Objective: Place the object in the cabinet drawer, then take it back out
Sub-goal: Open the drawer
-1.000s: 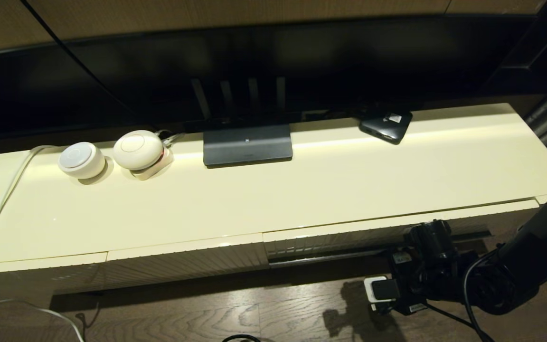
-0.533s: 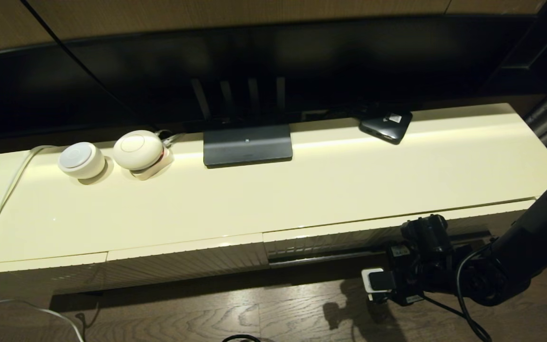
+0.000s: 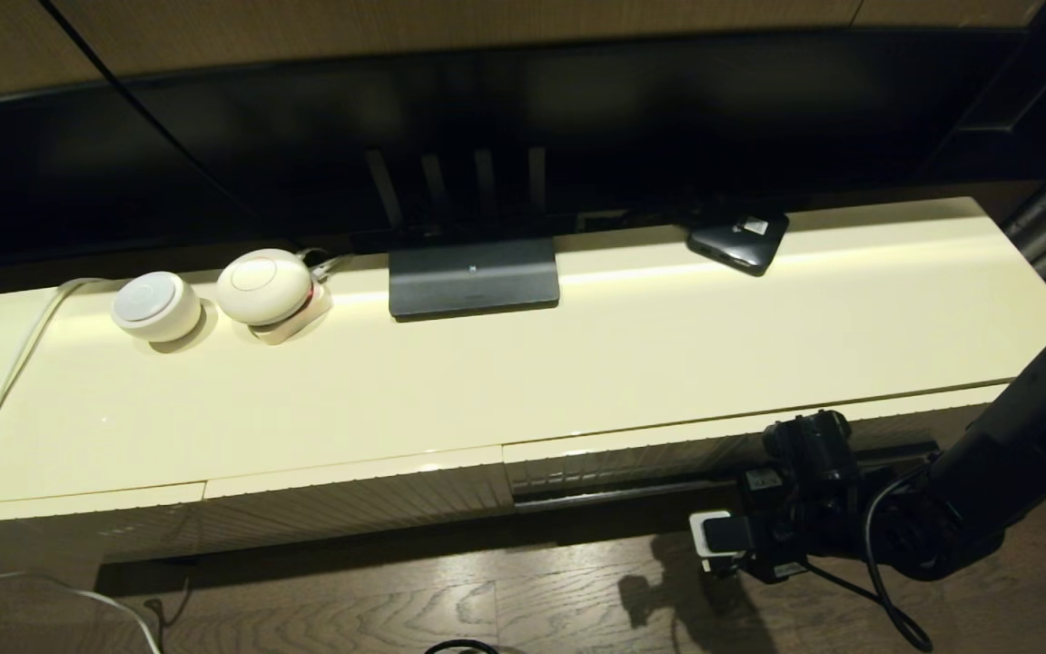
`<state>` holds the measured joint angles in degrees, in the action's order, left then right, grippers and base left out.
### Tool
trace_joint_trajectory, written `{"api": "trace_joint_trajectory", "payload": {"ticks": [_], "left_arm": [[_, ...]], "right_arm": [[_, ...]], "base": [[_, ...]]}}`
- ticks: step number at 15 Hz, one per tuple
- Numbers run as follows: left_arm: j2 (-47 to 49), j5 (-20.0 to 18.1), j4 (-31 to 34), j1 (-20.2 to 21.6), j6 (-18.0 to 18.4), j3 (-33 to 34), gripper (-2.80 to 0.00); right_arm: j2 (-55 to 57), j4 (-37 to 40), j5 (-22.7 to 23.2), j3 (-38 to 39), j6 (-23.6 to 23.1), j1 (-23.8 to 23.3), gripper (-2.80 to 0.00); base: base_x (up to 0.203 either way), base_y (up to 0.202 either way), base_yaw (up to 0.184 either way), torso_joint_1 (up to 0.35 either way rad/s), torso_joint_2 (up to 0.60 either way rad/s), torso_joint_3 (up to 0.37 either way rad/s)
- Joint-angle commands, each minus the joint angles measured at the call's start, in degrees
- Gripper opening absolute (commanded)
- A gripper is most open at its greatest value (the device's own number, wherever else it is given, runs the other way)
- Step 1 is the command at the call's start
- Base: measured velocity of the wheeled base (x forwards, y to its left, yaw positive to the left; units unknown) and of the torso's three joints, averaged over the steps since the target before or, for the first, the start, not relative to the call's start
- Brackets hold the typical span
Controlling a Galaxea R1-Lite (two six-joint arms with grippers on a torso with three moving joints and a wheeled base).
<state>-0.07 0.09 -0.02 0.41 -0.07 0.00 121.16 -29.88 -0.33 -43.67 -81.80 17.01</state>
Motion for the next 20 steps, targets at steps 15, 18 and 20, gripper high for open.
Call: {"api": "trace_joint_trajectory", "payload": {"ticks": [15, 18, 20], "left_arm": [[0.1, 0.0, -0.1, 0.0, 0.0, 0.2, -2.8], [0.1, 0.0, -0.1, 0.0, 0.0, 0.2, -2.8], [0.0, 0.0, -0.1, 0.0, 0.0, 0.2, -2.8]], "right_arm": [[-2.5, -0.1, 0.4, 5.7, -0.4, -0.4, 0.0], [-3.9, 0.0, 0.5, 8.2, -0.3, -0.4, 0.0], [-4.4, -0.1, 0.5, 9.0, -0.3, -0.4, 0.0]], "base": [[0.0, 0.0, 0.0, 0.0, 0.0, 0.0], [0.0, 0.0, 0.0, 0.0, 0.0, 0.0], [0.0, 0.0, 0.0, 0.0, 0.0, 0.0]]}}
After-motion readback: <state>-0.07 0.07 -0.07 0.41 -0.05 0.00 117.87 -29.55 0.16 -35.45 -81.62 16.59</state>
